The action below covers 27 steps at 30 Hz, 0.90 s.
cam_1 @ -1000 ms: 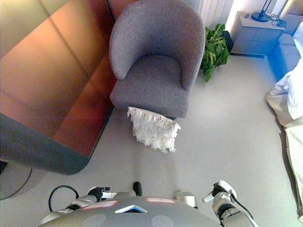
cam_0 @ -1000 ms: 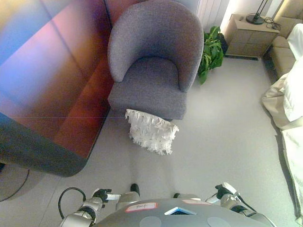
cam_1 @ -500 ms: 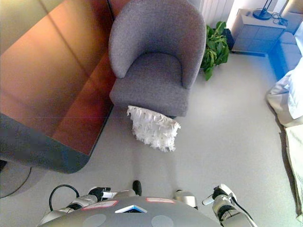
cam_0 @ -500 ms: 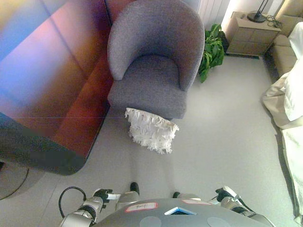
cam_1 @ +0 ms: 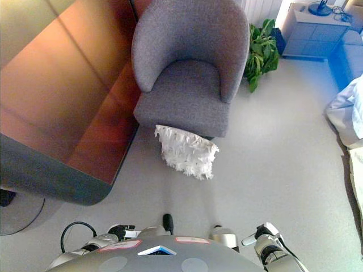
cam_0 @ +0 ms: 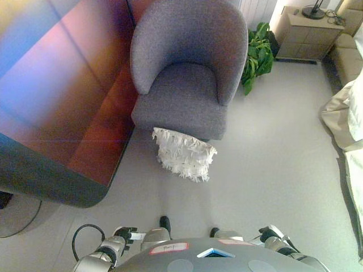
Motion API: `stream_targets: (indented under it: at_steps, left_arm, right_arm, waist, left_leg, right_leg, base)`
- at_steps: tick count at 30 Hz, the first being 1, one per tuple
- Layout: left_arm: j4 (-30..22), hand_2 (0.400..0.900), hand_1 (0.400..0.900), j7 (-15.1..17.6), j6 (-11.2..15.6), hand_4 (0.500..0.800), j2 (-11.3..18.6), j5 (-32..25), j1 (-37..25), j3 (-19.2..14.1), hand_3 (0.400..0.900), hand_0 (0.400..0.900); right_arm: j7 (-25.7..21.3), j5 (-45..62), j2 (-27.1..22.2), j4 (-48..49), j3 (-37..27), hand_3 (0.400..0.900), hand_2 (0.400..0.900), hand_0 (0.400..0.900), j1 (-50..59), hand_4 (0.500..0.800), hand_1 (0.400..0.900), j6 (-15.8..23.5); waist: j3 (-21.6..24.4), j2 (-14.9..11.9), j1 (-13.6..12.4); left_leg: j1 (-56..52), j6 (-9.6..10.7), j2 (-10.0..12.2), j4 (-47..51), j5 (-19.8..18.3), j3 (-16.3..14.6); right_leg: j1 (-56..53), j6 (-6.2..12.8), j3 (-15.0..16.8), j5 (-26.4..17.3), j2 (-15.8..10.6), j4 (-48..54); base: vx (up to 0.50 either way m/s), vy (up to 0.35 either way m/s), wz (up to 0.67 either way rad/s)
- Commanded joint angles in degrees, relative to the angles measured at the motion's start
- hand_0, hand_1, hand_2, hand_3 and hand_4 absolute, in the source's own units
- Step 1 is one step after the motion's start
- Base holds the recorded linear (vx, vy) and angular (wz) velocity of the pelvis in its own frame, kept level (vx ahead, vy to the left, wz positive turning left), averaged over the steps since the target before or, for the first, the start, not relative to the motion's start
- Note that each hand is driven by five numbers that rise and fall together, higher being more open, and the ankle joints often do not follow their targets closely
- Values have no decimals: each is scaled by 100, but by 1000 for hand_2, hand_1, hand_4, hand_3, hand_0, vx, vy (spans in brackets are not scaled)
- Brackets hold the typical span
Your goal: Pick up the pillow and put it on the sofa.
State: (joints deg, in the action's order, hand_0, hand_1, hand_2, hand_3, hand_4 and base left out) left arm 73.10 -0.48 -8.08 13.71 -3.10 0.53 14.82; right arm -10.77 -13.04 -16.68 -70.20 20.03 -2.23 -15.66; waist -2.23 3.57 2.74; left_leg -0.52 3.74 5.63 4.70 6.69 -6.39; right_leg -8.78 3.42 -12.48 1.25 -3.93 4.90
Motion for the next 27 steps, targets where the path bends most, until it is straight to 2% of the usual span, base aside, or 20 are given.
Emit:
stream_targets:
  at_steps: [1,2,4,6,8,12,15,16,17,20,22,23,26,27]
  left_arm:
    - [-7,900,900,18,-42,800,156,-4,-335,212,900,900]
    - [-15,900,900,17,-46,800,152,-8,-348,222,900,900]
    - [-63,900,900,35,-48,800,119,-53,-450,250,900,900]
    - [-75,900,900,33,-1,800,110,-61,-474,223,900,900]
    - [-88,900,900,30,15,800,96,-80,-458,179,900,900]
    - [-36,900,900,22,22,800,92,-77,-254,100,900,900]
    - [38,900,900,24,44,800,76,-89,-60,58,900,900]
    - [62,900,900,15,54,800,70,-82,-14,41,900,900]
    - [66,900,900,17,58,800,69,-86,-4,39,900,900]
    - [123,900,900,29,114,800,29,-131,143,1,900,900]
    - [150,900,900,36,101,800,7,-154,155,-29,900,900]
    - [142,900,900,17,34,800,17,-154,121,-71,900,900]
    - [186,900,900,34,62,800,88,-146,49,-141,900,900]
    - [146,900,900,10,87,800,155,-154,0,-170,900,900]
  right_arm:
    - [-181,83,-7,-320,-6,900,900,900,583,800,900,-104]
    - [-172,81,-15,-317,-3,900,900,900,592,800,900,-105]
    - [-129,62,-71,-306,29,900,900,900,677,800,900,-95]
    - [-96,40,-128,-289,70,900,900,900,709,800,900,-50]
    - [-41,-23,-200,-283,92,900,900,900,721,800,900,12]
    - [94,-204,-273,-380,61,900,900,900,745,800,900,278]
    - [197,-325,-294,-373,91,900,900,900,712,800,900,391]
    - [271,-316,-298,-381,100,900,900,900,693,800,900,449]
    - [281,-319,-297,-384,102,900,900,900,688,800,900,463]
    - [441,-460,-248,-395,147,900,900,900,599,800,900,649]
    - [499,-513,-175,-421,143,900,900,900,560,800,900,658]
    - [526,-513,-123,-457,119,900,900,900,560,800,900,667]
    - [585,-493,-4,-494,37,900,900,900,562,800,900,657]
    - [603,-456,30,-464,-2,900,900,900,530,800,900,692]
  waist:
    - [-312,-319,-80]
    - [-322,-326,-73]
    - [-424,-464,-18]
    - [-531,-553,-18]
    - [-688,-566,-98]
    - [-907,-336,-374]
    - [-933,-158,-613]
    - [-936,-147,-695]
    - [-950,-157,-708]
    - [-877,-101,-863]
    - [-819,-101,-893]
    - [-768,-161,-882]
    - [-672,-274,-935]
    - [-642,-348,-956]
  left_leg:
    - [-517,-171,-203,-146,-842,-242]
    - [-479,-159,-183,-237,-854,-240]
    - [-148,-176,-112,-1259,-1065,-258]
    - [242,-169,-35,-2310,-932,-219]
    - [789,-143,27,-2957,-613,-109]
    - [1279,20,10,-2170,8,-4]
    - [1506,231,8,-1008,668,4]
    - [1545,266,24,-532,742,-24]
    - [1525,269,17,-436,753,-41]
    - [1765,336,176,-41,780,-123]
    - [1817,304,289,-172,737,-382]
    - [1798,161,310,-192,420,-673]
    - [1926,25,199,-883,291,-494]
    - [2073,-81,136,-1314,160,-465]
  right_leg:
    - [471,96,461,21,26,-314]
    - [495,78,472,30,31,-345]
    - [675,-68,552,65,-39,-583]
    - [754,-205,564,77,-69,-740]
    - [688,-286,687,123,-30,-864]
    - [232,-255,843,405,181,-884]
    - [-339,-241,1017,690,390,-753]
    - [-551,-234,1101,818,406,-724]
    - [-603,-230,1118,853,393,-727]
    - [-1029,-219,1321,1458,424,-929]
    - [-1195,-143,1306,1722,348,-1090]
    - [-1239,-39,1200,1710,206,-1183]
    - [-1328,124,1175,1736,-16,-1523]
    - [-1298,218,1139,1550,-153,-1709]
  base:
    - [6,-89,-1]
    - [-3,-138,1]
    - [-14,-155,-2]
    - [43,-151,-16]
    - [174,-99,-39]
    - [363,41,-56]
    - [531,79,-66]
    - [514,67,-60]
    - [584,84,-62]
    - [580,108,-52]
    - [609,173,-27]
    - [676,231,-12]
    - [618,191,2]
    - [563,178,19]
